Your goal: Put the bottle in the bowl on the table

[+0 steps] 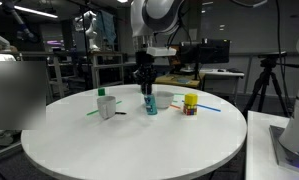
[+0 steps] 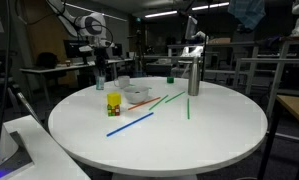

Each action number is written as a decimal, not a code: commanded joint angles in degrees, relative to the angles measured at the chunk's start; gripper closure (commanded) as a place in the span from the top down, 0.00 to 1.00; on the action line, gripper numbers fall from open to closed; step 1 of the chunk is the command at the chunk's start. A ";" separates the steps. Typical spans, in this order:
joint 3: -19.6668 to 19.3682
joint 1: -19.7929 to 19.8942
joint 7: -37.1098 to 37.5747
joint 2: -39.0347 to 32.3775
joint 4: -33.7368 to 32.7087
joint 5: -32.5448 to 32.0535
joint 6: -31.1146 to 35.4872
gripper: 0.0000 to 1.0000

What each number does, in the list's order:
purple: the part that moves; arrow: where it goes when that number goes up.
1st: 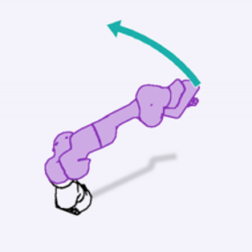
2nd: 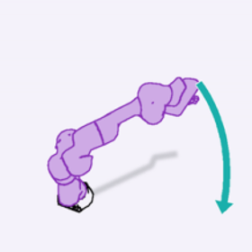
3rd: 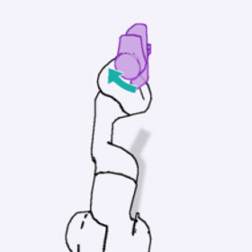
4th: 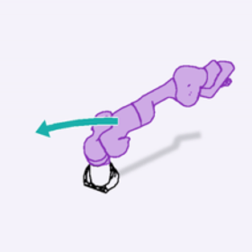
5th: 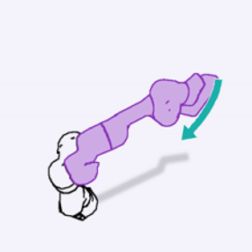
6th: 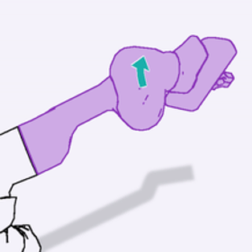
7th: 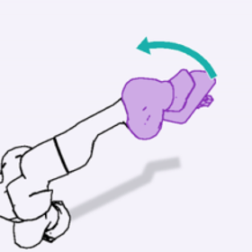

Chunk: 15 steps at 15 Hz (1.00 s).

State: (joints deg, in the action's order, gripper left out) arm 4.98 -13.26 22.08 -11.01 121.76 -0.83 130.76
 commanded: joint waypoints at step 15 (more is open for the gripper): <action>1.80 7.65 -27.62 4.54 3.82 31.56 -6.38 0.07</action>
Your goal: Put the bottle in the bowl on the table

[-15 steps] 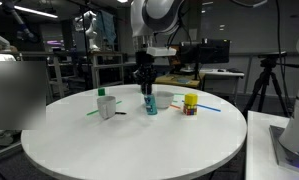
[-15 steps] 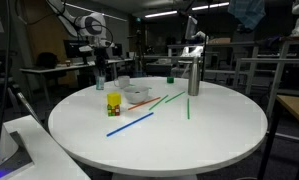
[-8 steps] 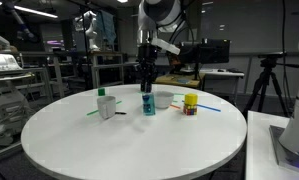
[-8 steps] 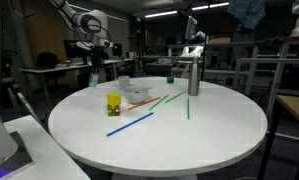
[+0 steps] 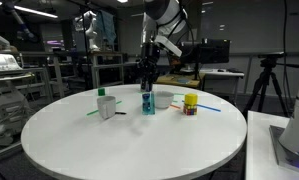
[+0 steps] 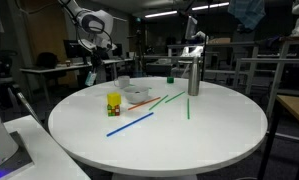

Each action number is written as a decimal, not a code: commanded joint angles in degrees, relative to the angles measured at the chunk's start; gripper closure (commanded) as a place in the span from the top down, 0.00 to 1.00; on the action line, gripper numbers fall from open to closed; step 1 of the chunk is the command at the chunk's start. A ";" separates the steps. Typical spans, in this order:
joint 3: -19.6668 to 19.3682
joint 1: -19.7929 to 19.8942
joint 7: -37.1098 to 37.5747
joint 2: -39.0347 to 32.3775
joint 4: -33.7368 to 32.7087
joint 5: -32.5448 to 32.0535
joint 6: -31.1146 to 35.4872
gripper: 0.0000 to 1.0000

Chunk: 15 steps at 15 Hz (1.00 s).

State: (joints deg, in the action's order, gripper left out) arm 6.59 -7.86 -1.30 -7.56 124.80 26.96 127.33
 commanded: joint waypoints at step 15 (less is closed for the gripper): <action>-2.54 7.60 -14.87 -3.25 -1.58 13.25 -11.55 0.07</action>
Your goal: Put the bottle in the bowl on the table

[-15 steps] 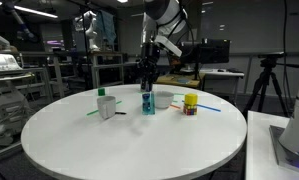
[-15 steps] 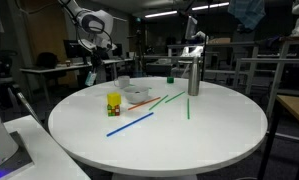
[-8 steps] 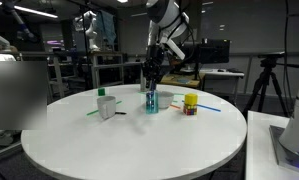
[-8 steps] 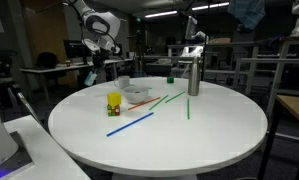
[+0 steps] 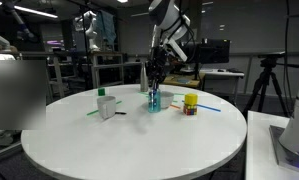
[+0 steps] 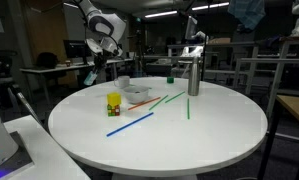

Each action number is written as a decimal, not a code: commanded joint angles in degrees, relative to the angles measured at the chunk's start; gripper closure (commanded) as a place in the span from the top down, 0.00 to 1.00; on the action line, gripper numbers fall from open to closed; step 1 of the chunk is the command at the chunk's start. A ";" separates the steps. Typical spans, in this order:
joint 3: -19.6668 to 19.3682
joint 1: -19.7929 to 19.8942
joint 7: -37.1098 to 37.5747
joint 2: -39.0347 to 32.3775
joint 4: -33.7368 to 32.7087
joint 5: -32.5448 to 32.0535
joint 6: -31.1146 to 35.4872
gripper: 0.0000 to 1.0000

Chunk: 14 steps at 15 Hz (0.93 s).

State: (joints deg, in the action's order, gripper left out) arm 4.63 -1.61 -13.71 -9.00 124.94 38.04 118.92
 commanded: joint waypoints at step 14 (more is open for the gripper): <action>-0.87 4.68 -4.60 -9.91 -6.44 3.74 -8.23 0.07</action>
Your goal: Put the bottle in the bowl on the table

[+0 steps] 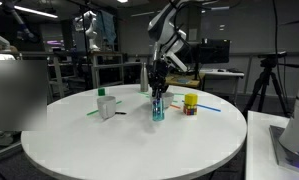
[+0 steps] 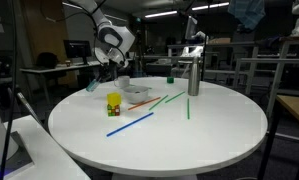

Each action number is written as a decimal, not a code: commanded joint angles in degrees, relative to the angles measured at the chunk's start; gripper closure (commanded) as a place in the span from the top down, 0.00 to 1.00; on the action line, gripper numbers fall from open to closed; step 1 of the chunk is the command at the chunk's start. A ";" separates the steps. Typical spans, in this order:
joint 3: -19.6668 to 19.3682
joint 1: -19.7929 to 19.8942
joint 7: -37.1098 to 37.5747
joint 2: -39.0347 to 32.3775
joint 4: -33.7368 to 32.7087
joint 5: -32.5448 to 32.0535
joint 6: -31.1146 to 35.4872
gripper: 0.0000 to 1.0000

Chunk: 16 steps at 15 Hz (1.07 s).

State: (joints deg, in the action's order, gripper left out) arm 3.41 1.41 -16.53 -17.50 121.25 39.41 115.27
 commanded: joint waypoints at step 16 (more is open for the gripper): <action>-0.38 2.85 -1.12 -6.96 -6.60 7.47 -11.82 0.07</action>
State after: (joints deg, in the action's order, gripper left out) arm 3.08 3.18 -16.73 -22.43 117.19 45.19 107.09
